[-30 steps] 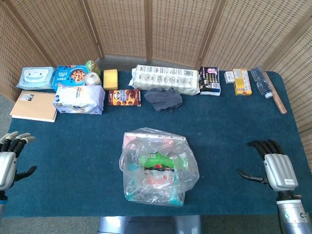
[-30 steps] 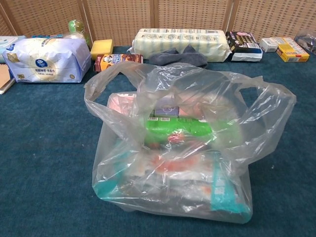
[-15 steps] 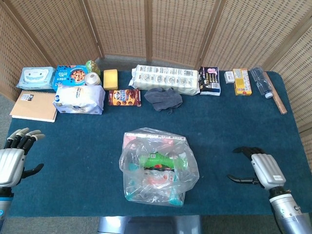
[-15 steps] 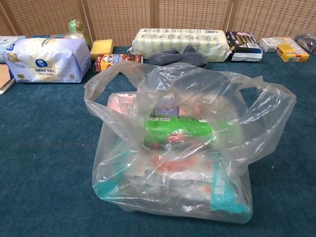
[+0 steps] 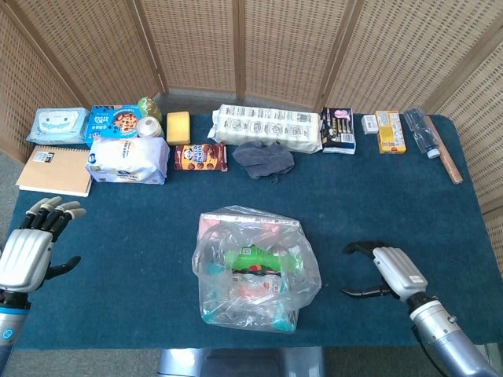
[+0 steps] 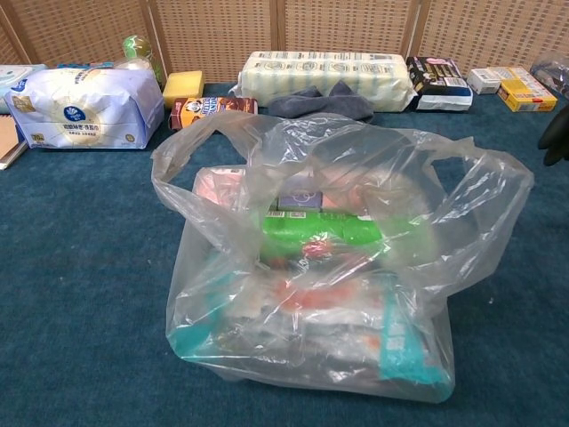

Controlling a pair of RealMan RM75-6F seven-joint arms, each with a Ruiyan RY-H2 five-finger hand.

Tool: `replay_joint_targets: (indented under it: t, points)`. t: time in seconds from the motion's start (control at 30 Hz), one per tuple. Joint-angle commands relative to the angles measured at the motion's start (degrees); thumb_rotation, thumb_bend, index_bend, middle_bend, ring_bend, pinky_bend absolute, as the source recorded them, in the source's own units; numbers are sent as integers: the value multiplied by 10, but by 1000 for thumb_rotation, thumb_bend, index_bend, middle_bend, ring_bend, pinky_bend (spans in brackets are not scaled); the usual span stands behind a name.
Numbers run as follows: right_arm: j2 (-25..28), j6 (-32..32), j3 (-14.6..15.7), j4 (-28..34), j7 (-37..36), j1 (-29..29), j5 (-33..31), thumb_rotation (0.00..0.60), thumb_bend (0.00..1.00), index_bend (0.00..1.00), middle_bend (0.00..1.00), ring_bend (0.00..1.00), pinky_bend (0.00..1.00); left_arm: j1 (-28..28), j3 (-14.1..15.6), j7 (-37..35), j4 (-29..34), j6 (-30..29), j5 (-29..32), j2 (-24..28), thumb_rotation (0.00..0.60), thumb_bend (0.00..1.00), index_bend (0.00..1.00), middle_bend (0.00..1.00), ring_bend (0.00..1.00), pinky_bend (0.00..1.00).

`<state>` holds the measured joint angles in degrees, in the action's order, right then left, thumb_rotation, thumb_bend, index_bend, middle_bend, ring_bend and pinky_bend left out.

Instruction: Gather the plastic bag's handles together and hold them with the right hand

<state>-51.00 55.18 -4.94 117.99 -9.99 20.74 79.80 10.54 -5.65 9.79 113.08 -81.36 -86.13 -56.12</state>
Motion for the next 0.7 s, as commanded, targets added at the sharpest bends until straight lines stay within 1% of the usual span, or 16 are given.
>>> replay_joint_targets:
  t: [0.03,0.2,0.4,0.5,0.7]
  points:
    - [0,-28,-2,11,-22,19,-2,336,121,300,318,249,188,3,-1,1,1,3,1,-1,600,90,223,221,113,90]
    - [-9,-66,-7,19,-56,45,-13,333,111,292,315,240,183,10,-3,0,-1,10,7,-3,600,92,224,221,113,90]
    - [-26,-103,-14,22,-93,73,-23,331,94,270,285,187,130,17,-6,-8,-8,19,19,-4,600,91,223,222,113,90]
    - [-47,-110,-18,17,-78,88,-40,333,86,258,266,161,101,20,-8,-11,-12,24,27,-3,600,91,223,221,113,90]
    - [-71,-112,-13,21,-27,105,-84,331,80,254,251,139,93,25,-9,-13,-14,27,30,-2,600,91,223,221,113,91]
